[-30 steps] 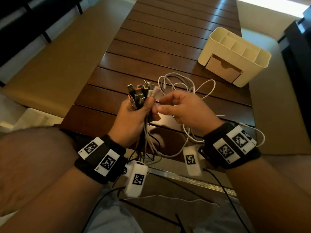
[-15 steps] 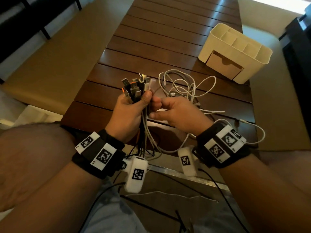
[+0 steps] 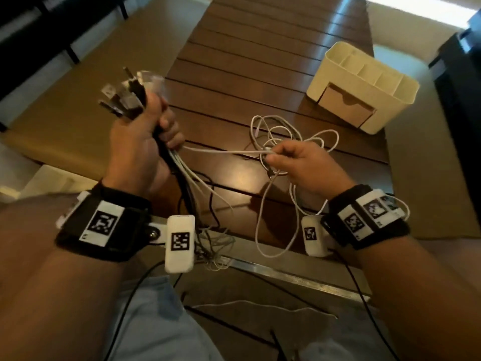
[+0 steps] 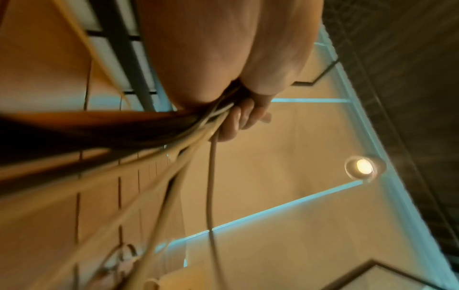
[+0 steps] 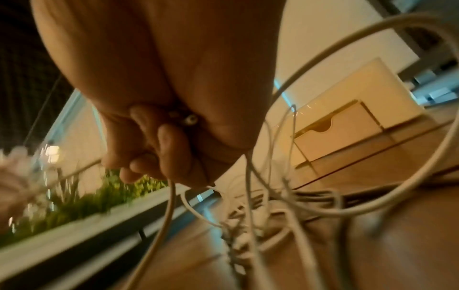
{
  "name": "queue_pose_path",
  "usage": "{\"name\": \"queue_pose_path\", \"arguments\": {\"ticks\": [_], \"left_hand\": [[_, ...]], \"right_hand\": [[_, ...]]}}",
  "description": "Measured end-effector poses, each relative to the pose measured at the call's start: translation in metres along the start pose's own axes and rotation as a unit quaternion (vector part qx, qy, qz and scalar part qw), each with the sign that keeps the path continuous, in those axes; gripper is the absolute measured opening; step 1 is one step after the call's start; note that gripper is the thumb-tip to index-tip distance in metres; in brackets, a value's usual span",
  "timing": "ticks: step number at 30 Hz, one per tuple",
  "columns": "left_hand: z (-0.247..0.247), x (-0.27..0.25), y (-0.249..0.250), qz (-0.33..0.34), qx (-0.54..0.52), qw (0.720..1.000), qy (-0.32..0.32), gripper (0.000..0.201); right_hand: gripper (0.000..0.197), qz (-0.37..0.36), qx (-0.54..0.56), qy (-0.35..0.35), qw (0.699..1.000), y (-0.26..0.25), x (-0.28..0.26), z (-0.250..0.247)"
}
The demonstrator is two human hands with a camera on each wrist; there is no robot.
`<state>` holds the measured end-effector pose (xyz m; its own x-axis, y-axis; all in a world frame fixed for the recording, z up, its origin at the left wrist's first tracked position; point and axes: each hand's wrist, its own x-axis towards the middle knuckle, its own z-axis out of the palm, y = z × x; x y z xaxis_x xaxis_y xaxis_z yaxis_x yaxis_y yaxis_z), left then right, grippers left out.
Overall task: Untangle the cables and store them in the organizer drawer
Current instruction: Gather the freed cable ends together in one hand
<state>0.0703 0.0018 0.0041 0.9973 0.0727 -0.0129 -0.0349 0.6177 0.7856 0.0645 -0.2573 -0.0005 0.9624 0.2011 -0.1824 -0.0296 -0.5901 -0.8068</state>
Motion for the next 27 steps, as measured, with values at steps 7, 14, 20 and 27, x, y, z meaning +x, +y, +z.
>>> {"name": "queue_pose_path", "arguments": {"ticks": [7, 14, 20, 27], "left_hand": [[0.021, -0.032, -0.037, -0.017, 0.267, 0.959, -0.091, 0.017], [0.024, -0.035, -0.034, -0.014, 0.305, 0.942, -0.142, 0.009], [0.007, -0.016, -0.016, 0.011, 0.177, 0.984, 0.005, 0.019], [-0.004, -0.015, -0.025, -0.117, 0.222, 0.961, -0.116, 0.016]], "right_hand": [[0.012, -0.072, -0.006, 0.015, 0.997, -0.037, -0.010, 0.007], [0.012, -0.094, 0.001, 0.046, 0.994, -0.036, -0.010, 0.009], [0.020, 0.004, 0.071, -0.023, 0.997, -0.016, -0.004, 0.001], [0.012, -0.009, 0.074, 0.021, 0.997, -0.027, -0.011, -0.032]]}}
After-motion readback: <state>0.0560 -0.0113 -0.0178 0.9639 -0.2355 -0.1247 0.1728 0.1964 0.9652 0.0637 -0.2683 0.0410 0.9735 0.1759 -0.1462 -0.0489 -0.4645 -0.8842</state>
